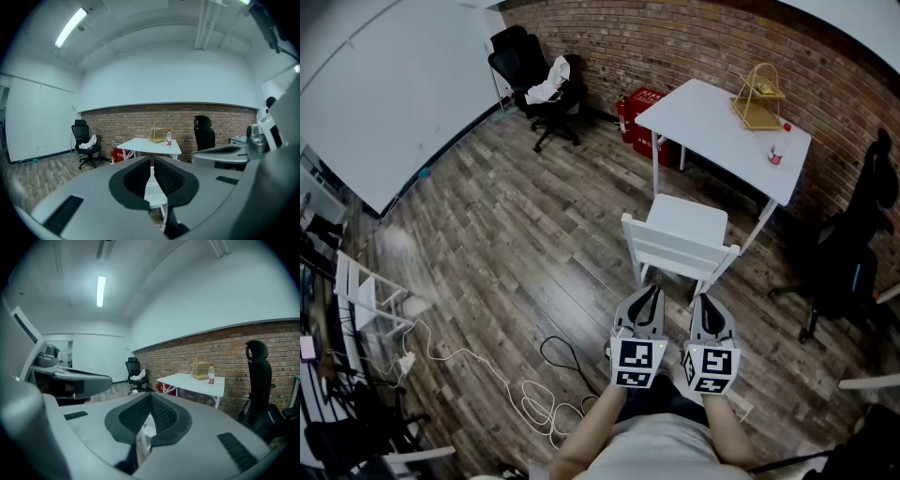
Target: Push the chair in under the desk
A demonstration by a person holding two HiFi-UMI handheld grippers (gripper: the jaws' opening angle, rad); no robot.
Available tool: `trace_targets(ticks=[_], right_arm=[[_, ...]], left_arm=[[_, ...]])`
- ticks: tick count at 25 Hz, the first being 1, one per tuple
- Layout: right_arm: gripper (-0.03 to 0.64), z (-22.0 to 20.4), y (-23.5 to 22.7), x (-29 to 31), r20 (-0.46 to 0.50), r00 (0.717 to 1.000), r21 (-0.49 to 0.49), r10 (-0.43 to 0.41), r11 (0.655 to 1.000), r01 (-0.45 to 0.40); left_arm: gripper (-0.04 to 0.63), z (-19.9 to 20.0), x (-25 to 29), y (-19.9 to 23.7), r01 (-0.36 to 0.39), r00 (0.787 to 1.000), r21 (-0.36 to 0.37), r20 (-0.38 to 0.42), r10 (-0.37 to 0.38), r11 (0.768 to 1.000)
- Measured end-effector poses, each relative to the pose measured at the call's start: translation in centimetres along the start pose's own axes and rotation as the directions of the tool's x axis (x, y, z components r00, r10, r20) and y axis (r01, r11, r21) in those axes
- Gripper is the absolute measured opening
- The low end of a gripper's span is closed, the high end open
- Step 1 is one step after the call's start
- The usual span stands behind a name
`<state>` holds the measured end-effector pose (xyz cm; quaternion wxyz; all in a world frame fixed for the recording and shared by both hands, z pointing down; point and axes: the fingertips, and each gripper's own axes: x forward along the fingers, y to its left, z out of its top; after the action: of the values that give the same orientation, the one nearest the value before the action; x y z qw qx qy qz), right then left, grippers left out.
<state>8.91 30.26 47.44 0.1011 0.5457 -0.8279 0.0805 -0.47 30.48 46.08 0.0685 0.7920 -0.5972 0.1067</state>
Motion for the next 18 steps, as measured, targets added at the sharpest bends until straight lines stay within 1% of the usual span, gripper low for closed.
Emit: trace_targets(ticks=[7, 18], right_arm=[[0.015, 0.0, -0.1, 0.2, -0.008, 1.0, -0.004, 0.0, 1.0, 0.0], [0.015, 0.5, 0.0, 1.2, -0.004, 1.0, -0.016, 0.023, 1.0, -0.023]], left_arm=[[0.035, 0.2, 0.2, 0.1, -0.001, 1.0, -0.004, 0.004, 0.001, 1.0], [0.035, 0.3, 1.1, 0.8, -0.013, 1.0, 0.0, -0.006, 0.013, 1.0]])
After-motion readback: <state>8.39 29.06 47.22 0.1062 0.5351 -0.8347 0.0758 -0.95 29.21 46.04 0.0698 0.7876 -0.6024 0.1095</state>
